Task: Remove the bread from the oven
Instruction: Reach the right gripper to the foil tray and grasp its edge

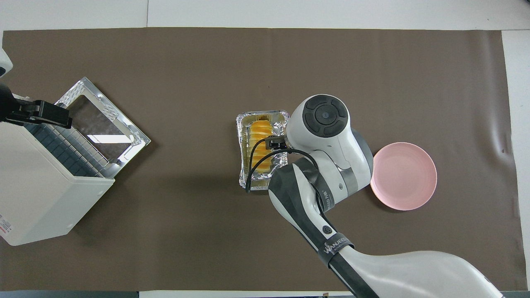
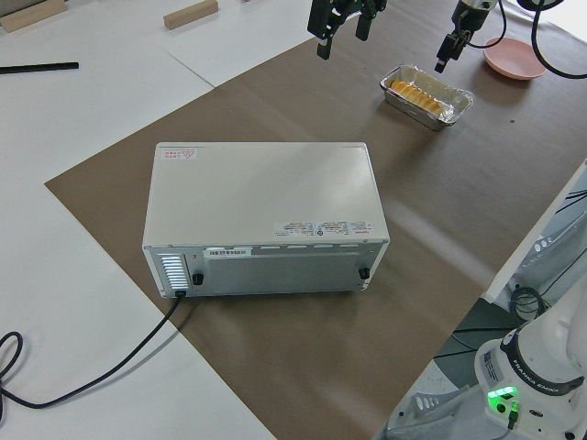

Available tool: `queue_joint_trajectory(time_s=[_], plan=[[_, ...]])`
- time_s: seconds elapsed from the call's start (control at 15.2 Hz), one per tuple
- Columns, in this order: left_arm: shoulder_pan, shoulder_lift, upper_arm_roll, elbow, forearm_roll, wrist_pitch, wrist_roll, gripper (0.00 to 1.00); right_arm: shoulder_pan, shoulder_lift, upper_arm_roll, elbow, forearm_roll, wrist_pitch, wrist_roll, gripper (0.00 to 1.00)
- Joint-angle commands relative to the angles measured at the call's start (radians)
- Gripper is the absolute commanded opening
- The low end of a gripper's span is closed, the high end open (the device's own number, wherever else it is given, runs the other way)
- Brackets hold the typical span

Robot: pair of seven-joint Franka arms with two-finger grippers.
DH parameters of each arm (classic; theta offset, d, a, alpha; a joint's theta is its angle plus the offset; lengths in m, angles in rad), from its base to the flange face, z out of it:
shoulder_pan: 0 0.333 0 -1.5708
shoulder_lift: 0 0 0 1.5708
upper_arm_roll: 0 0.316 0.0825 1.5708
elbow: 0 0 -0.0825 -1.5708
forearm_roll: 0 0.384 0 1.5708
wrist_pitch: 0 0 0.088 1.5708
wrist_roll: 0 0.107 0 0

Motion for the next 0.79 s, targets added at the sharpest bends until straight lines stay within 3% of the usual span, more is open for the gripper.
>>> queue_joint_trajectory(time_s=[0.0, 0.26, 0.52, 0.66, 0.72], plan=[[0.010, -0.027, -0.004, -0.025, -0.021, 0.005, -0.009, 1.00, 0.004, 0.012, -0.005, -0.017, 0.016, 0.047, 0.046, 1.00], [0.010, -0.027, -0.004, -0.025, -0.021, 0.005, -0.009, 1.00, 0.013, 0.039, -0.005, -0.022, 0.016, 0.078, 0.094, 1.00], [0.010, -0.028, -0.004, -0.025, -0.021, 0.005, -0.009, 1.00, 0.013, 0.036, -0.005, -0.055, 0.016, 0.111, 0.094, 0.92], [0.010, -0.028, -0.004, -0.025, -0.021, 0.005, -0.009, 1.00, 0.016, 0.036, -0.005, -0.079, 0.016, 0.147, 0.097, 0.83], [0.010, -0.028, -0.004, -0.025, -0.021, 0.005, -0.009, 1.00, 0.016, 0.036, -0.005, -0.079, 0.016, 0.144, 0.098, 0.71]])
